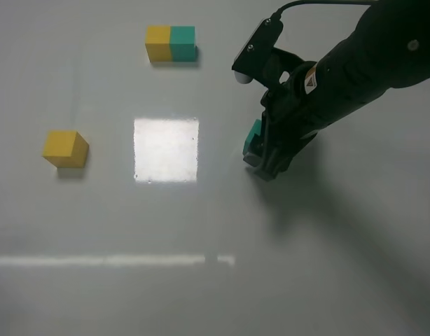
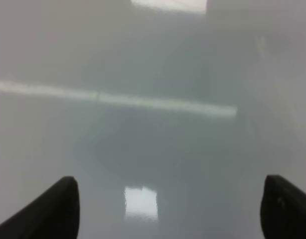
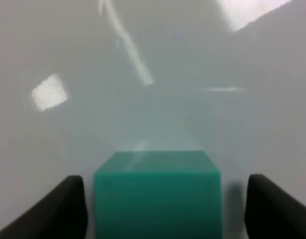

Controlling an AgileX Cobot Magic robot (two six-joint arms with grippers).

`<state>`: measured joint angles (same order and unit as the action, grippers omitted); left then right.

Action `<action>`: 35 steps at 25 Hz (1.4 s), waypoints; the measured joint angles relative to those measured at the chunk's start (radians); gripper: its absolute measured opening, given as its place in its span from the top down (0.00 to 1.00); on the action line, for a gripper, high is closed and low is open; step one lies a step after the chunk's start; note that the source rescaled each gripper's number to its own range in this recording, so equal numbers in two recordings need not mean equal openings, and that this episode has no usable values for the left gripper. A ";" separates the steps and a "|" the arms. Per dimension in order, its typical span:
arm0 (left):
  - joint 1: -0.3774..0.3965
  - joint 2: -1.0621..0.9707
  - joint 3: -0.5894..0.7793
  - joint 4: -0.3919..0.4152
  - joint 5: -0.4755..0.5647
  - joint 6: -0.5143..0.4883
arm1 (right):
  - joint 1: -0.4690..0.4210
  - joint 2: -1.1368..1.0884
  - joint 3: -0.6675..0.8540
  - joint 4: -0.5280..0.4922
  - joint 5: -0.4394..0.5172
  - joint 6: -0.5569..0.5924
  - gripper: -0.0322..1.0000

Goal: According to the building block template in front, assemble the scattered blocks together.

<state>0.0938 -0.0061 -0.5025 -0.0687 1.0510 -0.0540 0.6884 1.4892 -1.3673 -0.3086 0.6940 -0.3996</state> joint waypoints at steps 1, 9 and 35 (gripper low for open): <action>0.000 0.000 0.000 0.000 0.000 0.000 | 0.000 0.000 0.000 0.000 0.000 0.000 0.23; 0.000 0.000 0.000 0.000 0.000 0.000 | 0.000 0.000 0.000 0.000 -0.001 0.000 0.39; 0.000 0.000 0.000 0.000 0.000 0.000 | 0.274 0.018 -0.239 -0.006 0.103 -0.003 0.97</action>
<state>0.0938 -0.0061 -0.5025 -0.0687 1.0510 -0.0540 0.9627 1.5070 -1.6068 -0.3149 0.7972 -0.4030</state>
